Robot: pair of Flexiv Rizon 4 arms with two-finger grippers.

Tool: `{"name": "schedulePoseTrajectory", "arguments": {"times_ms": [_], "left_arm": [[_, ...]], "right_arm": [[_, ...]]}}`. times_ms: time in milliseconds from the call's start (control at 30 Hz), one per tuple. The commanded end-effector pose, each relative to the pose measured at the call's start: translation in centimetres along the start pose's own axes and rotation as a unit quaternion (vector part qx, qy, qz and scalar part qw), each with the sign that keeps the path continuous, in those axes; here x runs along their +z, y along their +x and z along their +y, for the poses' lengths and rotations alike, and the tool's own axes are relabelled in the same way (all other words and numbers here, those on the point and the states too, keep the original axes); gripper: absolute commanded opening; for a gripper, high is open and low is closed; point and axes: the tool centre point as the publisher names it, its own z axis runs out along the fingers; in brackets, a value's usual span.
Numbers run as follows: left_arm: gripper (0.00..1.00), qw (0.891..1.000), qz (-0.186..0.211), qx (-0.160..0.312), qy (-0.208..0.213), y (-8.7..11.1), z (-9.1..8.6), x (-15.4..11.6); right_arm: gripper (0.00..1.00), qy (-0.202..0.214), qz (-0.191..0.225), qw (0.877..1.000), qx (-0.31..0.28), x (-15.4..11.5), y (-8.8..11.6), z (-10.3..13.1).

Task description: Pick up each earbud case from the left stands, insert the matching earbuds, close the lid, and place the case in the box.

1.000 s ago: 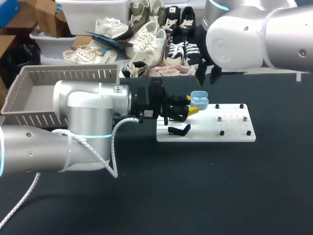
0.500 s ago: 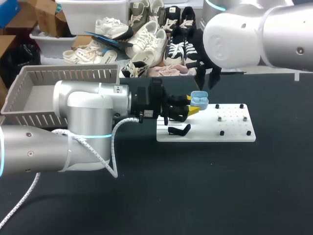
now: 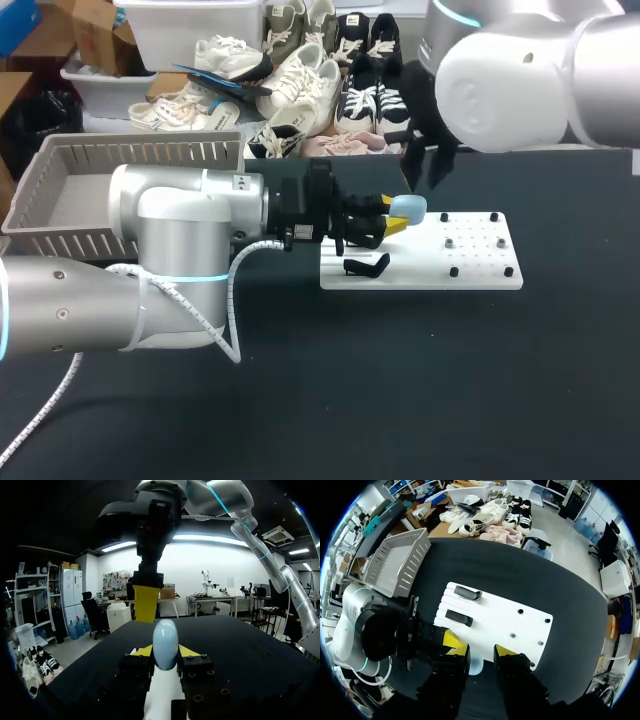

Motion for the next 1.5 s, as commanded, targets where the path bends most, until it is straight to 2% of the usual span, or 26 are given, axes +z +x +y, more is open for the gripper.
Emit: {"name": "schedulePoseTrajectory", "arguments": {"times_ms": [33, 167, 333, 567, 733, 867, 1133, 1367, 1500], "left_arm": [[0.0, 1.0, 0.0, 0.001, -0.002, 0.0, -0.1, 0.0], [0.0, 1.0, 0.0, 0.001, -0.002, 0.0, -0.1, 0.0], [0.0, 1.0, 0.0, 0.001, -0.002, 0.0, -0.1, 0.0], [0.0, 0.997, -0.001, 0.04, -0.071, -2.1, 3.1, -5.9], [0.0, 0.99, 0.022, 0.052, -0.13, -1.9, 5.7, -11.6], [0.0, 0.984, 0.039, 0.059, -0.163, -1.8, 6.9, -15.2], [0.0, 0.972, 0.071, 0.061, -0.217, -0.2, 9.3, -21.2], [0.0, 0.96, 0.097, 0.034, -0.26, 3.3, 10.8, -25.6], [0.0, 0.957, 0.093, 0.018, -0.274, 4.9, 11.4, -27.4]], "right_arm": [[0.29, -0.001, -0.021, 1.0, 0.007, -0.6, 1.1, -0.1], [0.29, -0.009, -0.044, 0.999, 0.031, -2.1, 1.5, -1.0], [0.31, -0.021, -0.076, 0.993, 0.087, -4.1, 2.9, -3.4], [0.29, -0.026, -0.076, 0.985, 0.152, -4.3, 5.0, -6.4], [0.29, -0.015, -0.062, 0.982, 0.18, -3.7, 6.4, -7.1], [0.29, -0.006, -0.054, 0.978, 0.201, -3.4, 7.2, -7.3], [0.29, 0.011, -0.042, 0.971, 0.236, -3.2, 7.9, -7.3], [0.29, 0.018, -0.04, 0.963, 0.268, -3.6, 7.7, -6.9], [0.29, 0.021, -0.038, 0.958, 0.282, -3.7, 7.4, -6.4]]}}
